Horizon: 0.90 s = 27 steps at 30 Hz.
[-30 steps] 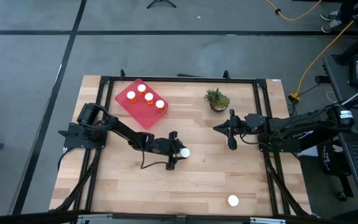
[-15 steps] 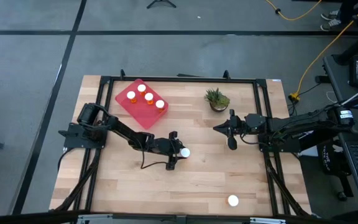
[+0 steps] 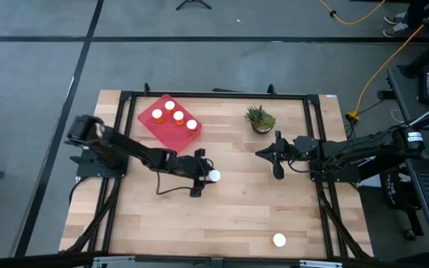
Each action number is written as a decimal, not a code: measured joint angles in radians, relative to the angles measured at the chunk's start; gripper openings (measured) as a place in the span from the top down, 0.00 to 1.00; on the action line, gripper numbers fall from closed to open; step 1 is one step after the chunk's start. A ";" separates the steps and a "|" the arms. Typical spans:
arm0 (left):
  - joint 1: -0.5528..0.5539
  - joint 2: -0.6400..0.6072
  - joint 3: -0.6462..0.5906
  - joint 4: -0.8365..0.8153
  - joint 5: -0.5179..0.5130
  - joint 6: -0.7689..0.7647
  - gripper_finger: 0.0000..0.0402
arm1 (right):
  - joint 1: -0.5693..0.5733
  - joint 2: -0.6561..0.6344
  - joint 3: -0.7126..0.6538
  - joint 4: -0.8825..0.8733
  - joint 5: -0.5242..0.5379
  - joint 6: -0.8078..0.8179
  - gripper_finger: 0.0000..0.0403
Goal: Pick and place pill bottles into a basket
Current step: Put the top orange pill bottle into the red container
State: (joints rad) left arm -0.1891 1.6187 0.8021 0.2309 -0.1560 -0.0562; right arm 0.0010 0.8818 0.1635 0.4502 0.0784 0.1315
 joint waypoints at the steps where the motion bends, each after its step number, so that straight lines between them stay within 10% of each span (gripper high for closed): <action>1: 0.002 -0.030 0.000 -0.030 0.000 0.010 0.50 | 0.001 0.000 0.000 0.002 0.000 0.001 0.95; 10: 0.021 -0.262 -0.001 -0.252 0.001 0.032 0.50 | 0.003 0.000 0.000 -0.001 -0.002 0.007 0.95; 27: 0.123 -0.608 -0.286 -0.175 0.019 -0.027 0.50 | 0.003 0.000 0.000 -0.006 -0.003 0.016 0.95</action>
State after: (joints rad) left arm -0.0661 1.0102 0.5157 0.0556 -0.1368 -0.0834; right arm 0.0044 0.8818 0.1635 0.4445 0.0757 0.1479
